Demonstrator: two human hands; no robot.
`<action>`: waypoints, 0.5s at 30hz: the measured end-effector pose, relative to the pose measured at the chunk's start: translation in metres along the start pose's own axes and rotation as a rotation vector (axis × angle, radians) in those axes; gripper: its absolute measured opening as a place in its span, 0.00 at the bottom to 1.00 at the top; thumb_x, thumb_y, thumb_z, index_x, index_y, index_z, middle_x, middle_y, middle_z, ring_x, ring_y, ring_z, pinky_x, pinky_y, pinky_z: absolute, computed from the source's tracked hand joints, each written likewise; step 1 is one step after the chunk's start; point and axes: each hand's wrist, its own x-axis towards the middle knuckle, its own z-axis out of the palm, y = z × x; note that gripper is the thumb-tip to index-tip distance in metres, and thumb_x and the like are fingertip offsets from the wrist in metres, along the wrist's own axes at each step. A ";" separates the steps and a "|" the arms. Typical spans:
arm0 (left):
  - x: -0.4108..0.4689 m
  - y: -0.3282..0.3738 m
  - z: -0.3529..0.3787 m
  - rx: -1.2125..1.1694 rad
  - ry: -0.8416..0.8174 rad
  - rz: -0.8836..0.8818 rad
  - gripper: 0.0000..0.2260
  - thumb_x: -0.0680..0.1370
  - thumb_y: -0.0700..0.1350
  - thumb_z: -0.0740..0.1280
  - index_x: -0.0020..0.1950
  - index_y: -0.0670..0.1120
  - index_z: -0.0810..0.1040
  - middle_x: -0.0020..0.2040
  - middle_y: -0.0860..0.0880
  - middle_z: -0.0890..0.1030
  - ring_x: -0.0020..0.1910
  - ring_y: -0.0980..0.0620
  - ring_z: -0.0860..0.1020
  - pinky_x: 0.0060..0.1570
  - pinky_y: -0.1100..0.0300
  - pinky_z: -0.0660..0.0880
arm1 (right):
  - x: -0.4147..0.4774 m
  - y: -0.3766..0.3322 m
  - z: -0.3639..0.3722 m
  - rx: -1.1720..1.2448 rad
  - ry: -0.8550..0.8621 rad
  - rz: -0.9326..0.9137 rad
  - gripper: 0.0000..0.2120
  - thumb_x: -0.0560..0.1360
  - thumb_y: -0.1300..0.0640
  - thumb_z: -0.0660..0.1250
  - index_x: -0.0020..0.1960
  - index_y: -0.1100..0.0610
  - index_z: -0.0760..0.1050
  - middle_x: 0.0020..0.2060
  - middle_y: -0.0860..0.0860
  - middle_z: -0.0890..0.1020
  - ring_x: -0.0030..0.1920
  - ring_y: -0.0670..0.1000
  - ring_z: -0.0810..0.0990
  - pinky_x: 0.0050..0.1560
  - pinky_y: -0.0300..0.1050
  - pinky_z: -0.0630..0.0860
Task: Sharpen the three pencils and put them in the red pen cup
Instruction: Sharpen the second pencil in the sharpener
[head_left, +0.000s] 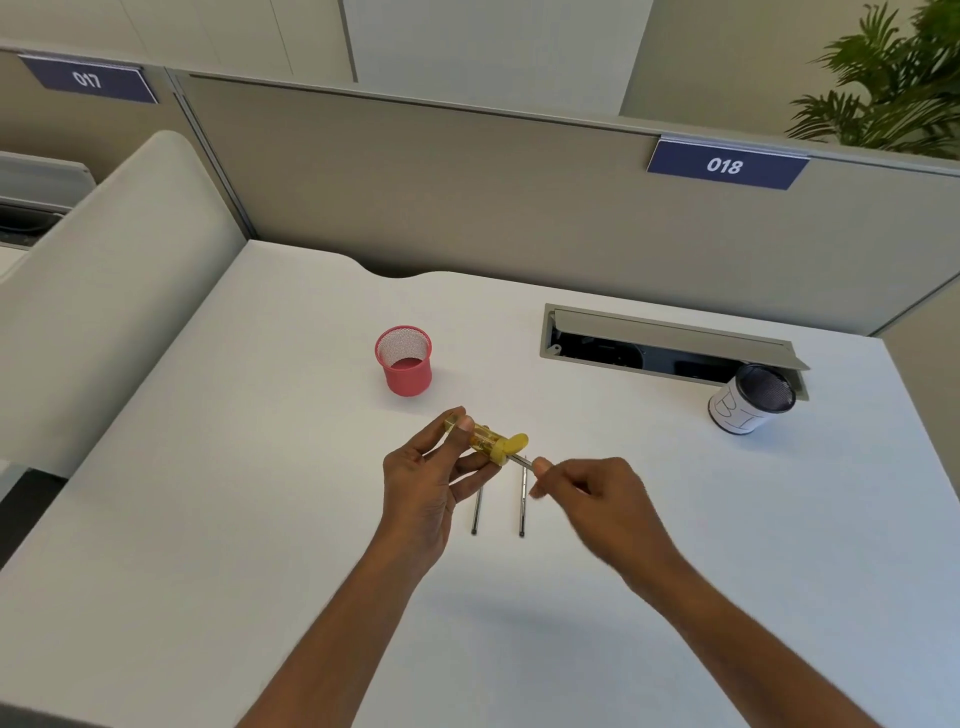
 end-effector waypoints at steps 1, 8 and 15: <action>0.000 -0.001 0.000 -0.009 0.004 -0.009 0.13 0.78 0.39 0.73 0.61 0.37 0.82 0.52 0.35 0.86 0.50 0.35 0.87 0.46 0.49 0.85 | 0.000 0.005 0.004 -0.246 0.134 -0.233 0.13 0.80 0.45 0.68 0.47 0.53 0.85 0.25 0.45 0.74 0.25 0.46 0.69 0.29 0.37 0.65; 0.000 0.000 0.001 -0.006 0.006 -0.018 0.14 0.75 0.40 0.74 0.60 0.38 0.83 0.52 0.35 0.87 0.49 0.36 0.87 0.45 0.49 0.85 | 0.009 0.017 0.003 -1.003 0.376 -0.857 0.08 0.79 0.53 0.69 0.46 0.57 0.82 0.28 0.50 0.69 0.29 0.51 0.57 0.29 0.43 0.54; 0.002 0.006 0.000 0.023 -0.026 0.015 0.15 0.77 0.40 0.73 0.63 0.39 0.82 0.53 0.35 0.86 0.48 0.37 0.87 0.45 0.50 0.85 | 0.004 -0.011 0.009 0.238 -0.032 0.150 0.16 0.81 0.51 0.68 0.40 0.58 0.83 0.20 0.44 0.65 0.21 0.46 0.62 0.29 0.37 0.57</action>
